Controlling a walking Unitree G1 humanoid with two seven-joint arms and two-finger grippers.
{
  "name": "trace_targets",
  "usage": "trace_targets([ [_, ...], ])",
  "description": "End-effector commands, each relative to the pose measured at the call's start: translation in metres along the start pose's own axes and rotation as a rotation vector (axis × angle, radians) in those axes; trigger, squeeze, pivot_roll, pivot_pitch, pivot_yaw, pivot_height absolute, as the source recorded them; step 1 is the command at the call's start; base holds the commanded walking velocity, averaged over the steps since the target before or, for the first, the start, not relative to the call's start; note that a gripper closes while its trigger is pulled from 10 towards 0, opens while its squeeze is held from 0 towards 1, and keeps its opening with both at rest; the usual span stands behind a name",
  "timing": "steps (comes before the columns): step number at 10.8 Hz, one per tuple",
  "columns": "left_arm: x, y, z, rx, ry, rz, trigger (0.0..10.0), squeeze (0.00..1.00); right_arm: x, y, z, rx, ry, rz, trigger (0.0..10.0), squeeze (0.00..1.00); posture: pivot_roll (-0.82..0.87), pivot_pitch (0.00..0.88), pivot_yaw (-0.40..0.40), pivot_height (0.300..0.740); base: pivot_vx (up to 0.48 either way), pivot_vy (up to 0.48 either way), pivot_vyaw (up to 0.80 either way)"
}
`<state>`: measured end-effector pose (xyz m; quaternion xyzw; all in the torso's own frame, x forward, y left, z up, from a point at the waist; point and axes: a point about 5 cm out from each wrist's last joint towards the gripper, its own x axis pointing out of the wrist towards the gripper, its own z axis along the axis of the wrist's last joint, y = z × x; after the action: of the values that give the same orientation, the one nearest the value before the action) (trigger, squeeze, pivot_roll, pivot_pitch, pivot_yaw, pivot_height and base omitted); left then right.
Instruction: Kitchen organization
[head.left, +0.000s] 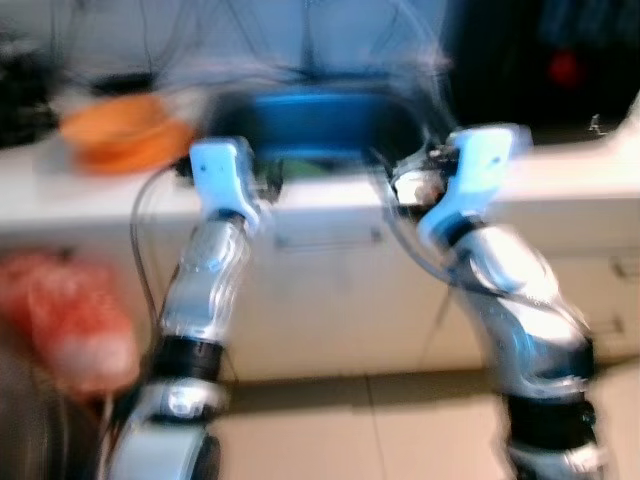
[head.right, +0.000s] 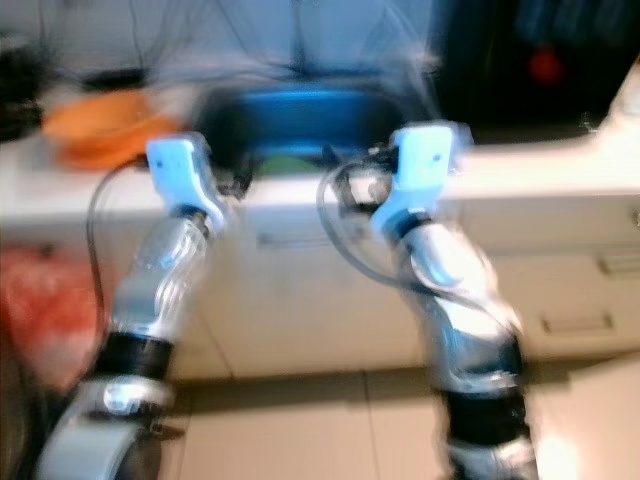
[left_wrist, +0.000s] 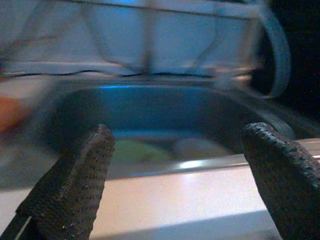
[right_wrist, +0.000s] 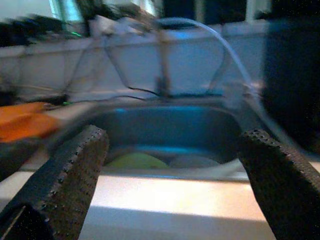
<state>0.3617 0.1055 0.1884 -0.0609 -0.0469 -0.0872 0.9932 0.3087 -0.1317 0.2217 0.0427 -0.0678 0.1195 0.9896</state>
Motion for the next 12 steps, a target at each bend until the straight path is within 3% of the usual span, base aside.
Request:
trace_targets([
  [1, -0.001, 0.019, 0.003, 0.023, -0.005, 0.052, 10.0, 0.00, 0.004, 0.015, 0.004, 0.009, -0.015, 0.053, 10.0, 0.00, -0.01, 0.010, 0.065, 0.740, 0.469, 0.000, 0.00],
  [2, -0.001, 0.020, 0.004, 0.017, -0.009, 0.063, 10.0, 0.00, 0.003, 0.015, 0.004, 0.008, -0.016, 0.054, 10.0, 0.00, -0.01, 0.011, 0.064, 0.740, 0.465, 0.000, 0.00],
  [5, -0.001, 0.019, 0.007, 0.024, -0.036, 0.101, 10.0, 0.00, 0.004, 0.017, 0.005, 0.000, -0.023, 0.077, 10.0, 0.00, -0.01, 0.008, 0.063, 0.740, 0.000, 0.000, 0.00],
  [9, -0.001, 0.026, 0.009, 0.061, -0.047, 0.126, 10.0, 0.00, 0.004, 0.019, 0.005, -0.001, -0.031, 0.081, 10.0, 0.00, -0.01, 0.007, 0.065, 0.740, 0.000, 0.000, 0.73],
  [12, 0.001, 0.027, 0.014, 0.042, -0.059, 0.096, 10.0, 0.00, 0.006, 0.017, 0.006, 0.003, -0.038, 0.066, 10.0, 0.00, -0.01, 0.005, 0.071, 0.740, 0.000, 0.000, 0.00],
])
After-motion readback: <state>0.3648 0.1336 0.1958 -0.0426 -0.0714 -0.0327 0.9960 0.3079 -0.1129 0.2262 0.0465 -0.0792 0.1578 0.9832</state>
